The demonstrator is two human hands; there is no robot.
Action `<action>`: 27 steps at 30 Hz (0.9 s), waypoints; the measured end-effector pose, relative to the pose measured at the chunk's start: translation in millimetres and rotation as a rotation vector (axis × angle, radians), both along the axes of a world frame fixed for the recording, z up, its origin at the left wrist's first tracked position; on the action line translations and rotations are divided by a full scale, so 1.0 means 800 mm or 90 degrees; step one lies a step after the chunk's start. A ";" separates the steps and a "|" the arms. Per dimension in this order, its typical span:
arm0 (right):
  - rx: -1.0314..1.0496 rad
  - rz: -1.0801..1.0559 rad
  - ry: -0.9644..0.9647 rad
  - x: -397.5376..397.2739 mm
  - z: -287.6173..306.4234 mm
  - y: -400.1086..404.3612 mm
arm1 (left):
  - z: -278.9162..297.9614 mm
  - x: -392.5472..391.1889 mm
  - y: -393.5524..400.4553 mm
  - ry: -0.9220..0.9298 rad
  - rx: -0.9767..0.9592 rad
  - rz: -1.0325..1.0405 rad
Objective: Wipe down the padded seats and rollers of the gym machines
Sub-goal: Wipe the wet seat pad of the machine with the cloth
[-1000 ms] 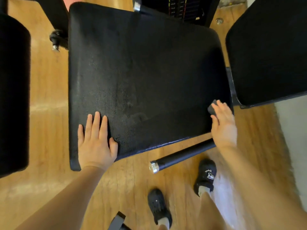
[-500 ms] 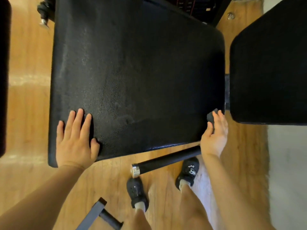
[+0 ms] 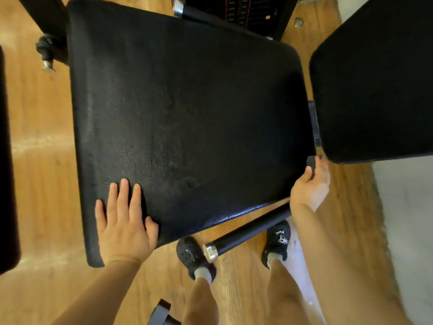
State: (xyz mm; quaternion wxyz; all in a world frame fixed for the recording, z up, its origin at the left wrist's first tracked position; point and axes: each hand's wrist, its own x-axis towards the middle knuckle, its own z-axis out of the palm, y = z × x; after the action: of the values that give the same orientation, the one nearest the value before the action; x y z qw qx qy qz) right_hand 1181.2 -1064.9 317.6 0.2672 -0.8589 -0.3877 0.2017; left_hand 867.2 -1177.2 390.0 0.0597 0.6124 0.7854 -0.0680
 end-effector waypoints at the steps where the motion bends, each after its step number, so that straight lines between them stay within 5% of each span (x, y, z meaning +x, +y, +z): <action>1: -0.003 -0.007 -0.006 -0.012 0.002 -0.002 | 0.000 0.000 -0.001 -0.001 0.000 -0.001; 7: 0.009 0.162 -0.028 -0.148 0.034 -0.043 | 0.001 -0.001 0.000 -0.018 0.007 -0.011; 14: 0.071 0.603 -0.113 -0.218 0.053 -0.075 | 0.003 -0.003 -0.003 -0.051 0.023 -0.020; 20: -0.033 0.269 0.012 -0.163 0.056 -0.046 | 0.005 -0.009 -0.004 -0.101 0.058 -0.018; 27: -0.029 0.301 -0.045 -0.234 0.066 -0.074 | 0.014 -0.040 -0.033 -0.270 0.141 0.037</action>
State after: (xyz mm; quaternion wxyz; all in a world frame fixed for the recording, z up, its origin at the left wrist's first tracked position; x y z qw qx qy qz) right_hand 994.2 -1124.1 370.5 0.1792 -0.7566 -0.5826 0.2369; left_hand 835.5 -1203.7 401.5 0.1577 0.5928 0.7753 0.1501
